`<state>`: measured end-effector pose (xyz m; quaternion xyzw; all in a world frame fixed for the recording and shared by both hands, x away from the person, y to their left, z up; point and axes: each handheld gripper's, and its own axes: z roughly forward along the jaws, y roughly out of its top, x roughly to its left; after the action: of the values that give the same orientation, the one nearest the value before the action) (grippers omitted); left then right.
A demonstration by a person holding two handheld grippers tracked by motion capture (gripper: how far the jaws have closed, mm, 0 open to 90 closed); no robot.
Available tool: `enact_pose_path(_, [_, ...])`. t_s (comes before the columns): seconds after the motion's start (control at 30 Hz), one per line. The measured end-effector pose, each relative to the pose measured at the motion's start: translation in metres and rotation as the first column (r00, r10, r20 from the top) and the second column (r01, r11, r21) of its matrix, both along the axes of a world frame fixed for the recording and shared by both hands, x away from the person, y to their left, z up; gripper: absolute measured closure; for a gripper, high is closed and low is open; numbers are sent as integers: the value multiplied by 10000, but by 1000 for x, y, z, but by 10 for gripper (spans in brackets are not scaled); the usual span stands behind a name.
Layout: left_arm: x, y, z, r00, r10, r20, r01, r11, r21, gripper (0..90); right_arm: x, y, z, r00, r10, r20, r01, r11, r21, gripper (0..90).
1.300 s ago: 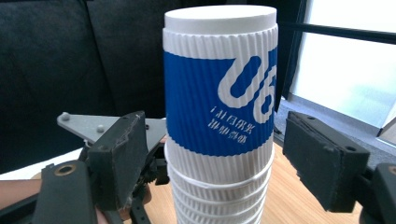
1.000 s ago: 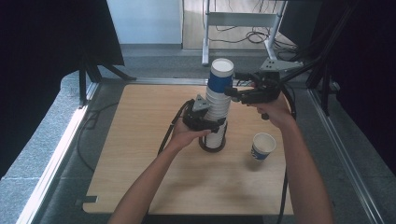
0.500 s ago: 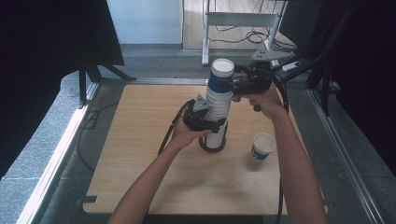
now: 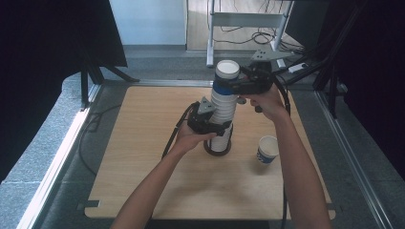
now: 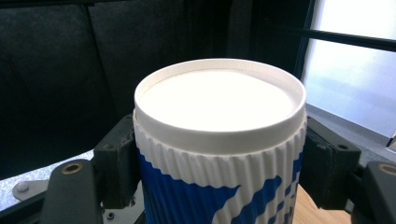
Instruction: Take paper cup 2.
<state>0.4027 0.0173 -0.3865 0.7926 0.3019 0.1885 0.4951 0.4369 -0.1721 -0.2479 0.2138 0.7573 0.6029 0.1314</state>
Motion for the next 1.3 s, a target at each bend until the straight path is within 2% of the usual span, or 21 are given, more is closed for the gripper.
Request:
enact_pose_path(0.13, [0, 0, 0, 10000, 0, -5, 0, 10000, 20, 133, -1, -1, 0, 10000, -58, 74, 57, 10000, 53, 261])
enact_pose_path(0.2, [0, 0, 0, 10000, 0, -9, 0, 10000, 30, 133, -1, -2, 1, 9999, -109, 106, 107, 9996, 247, 264])
enact_pose_path(0.27, [0, -1, 0, 10000, -1, -24, 1, 10000, 28, 133, -2, -4, 5, 9998, -129, 165, 121, 9986, 510, 266])
enact_pose_path(0.37, [0, -1, 1, 10000, -3, -10, 3, 10000, 63, 132, -4, -4, 10, 9994, -189, 290, 175, 9988, 452, 267])
enact_pose_path(0.5, [-1, -1, 1, 10000, 21, -44, -21, 10000, 61, 132, -8, -6, 19, 9986, -277, 459, 244, 9972, 708, 269])
enact_pose_path(0.8, [-1, -1, 1, 9999, 5, -108, -5, 10000, 29, 132, -15, -11, 32, 9959, -463, 780, 395, 9955, 861, 270])
enact_pose_path(0.93, [-1, -1, 1, 10000, 16, -93, -16, 10000, 45, 132, -21, -16, 39, 9939, -516, 980, 392, 9915, 1244, 272])
enact_pose_path(1.3, [-1, -1, 1, 9999, 31, -99, -30, 9999, 116, 132, -36, -29, 54, 9891, -612, 1341, 431, 9901, 1339, 272])
